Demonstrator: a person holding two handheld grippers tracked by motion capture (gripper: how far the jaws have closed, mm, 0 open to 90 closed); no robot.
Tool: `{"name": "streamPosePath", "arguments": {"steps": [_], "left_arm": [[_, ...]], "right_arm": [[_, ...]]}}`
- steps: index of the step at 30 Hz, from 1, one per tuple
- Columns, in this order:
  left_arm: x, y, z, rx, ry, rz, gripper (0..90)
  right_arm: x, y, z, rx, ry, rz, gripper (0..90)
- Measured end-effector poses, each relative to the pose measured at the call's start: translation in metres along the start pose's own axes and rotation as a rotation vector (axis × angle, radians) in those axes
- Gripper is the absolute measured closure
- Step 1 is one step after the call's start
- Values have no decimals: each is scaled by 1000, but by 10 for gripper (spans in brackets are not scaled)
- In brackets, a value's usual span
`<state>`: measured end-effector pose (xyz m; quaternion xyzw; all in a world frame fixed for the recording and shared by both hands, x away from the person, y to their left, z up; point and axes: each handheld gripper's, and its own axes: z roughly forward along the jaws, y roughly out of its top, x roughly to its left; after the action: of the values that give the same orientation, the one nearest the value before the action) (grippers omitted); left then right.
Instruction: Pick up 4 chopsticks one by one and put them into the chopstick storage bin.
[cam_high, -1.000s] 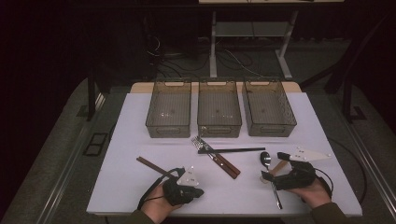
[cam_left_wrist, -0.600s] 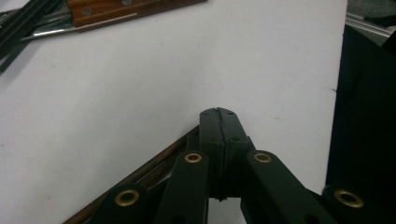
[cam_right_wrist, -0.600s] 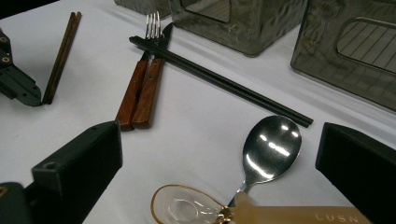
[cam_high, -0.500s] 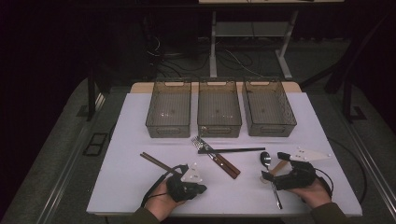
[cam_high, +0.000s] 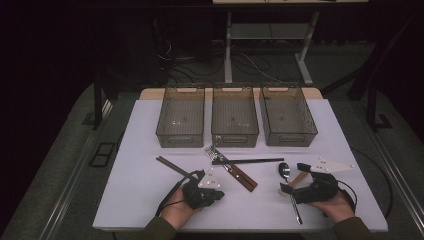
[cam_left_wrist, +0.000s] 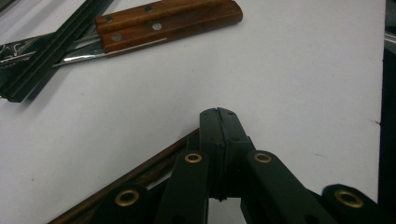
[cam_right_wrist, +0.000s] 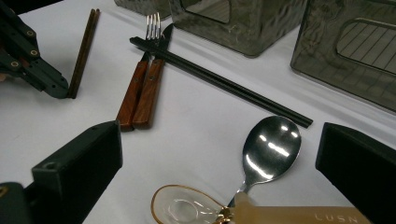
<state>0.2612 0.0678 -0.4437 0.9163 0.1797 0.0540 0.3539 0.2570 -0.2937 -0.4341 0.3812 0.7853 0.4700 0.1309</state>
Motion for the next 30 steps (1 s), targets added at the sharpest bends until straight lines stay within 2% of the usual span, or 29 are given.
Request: {"name": "streamPosePath", "arguments": {"steps": [5,6,7,9,11,14,16,17,19,21,24,26,27,30], "left_arm": [[2,0,0,-10,-11,-9,898],[1,0,-1,-33,-14,-27,898],[4,1,-3,-26,-22,-11,897],[7,1,-8,-54,-21,-23,894],[15,0,-15,-60,-30,-25,857],[26,-4,-24,-72,1,-33,787],[35,-8,-29,-81,2,-47,758],[40,-10,-31,-68,5,-40,671],[49,-13,-33,-46,24,-37,646],[56,-16,-34,-48,28,-48,610],[63,-20,-43,-48,59,-57,613],[68,-24,-50,-42,94,-58,667],[72,-27,-54,-39,116,-66,667],[87,-37,-66,-39,172,-119,761]], "right_arm": [[0,0,0,-1,1,-1,5],[0,0,0,-1,1,-3,4],[0,0,0,-2,1,-2,4],[0,0,0,-2,2,-2,5],[0,0,0,-2,2,-1,5],[0,0,0,-2,2,0,4],[0,0,0,-2,3,0,4],[0,0,0,0,3,0,5],[0,0,0,0,3,-1,5],[0,0,0,0,3,-1,4],[0,0,0,0,4,0,5],[0,0,0,-3,3,1,5],[0,0,0,-3,3,1,5],[0,0,0,1,5,-2,5]]}}
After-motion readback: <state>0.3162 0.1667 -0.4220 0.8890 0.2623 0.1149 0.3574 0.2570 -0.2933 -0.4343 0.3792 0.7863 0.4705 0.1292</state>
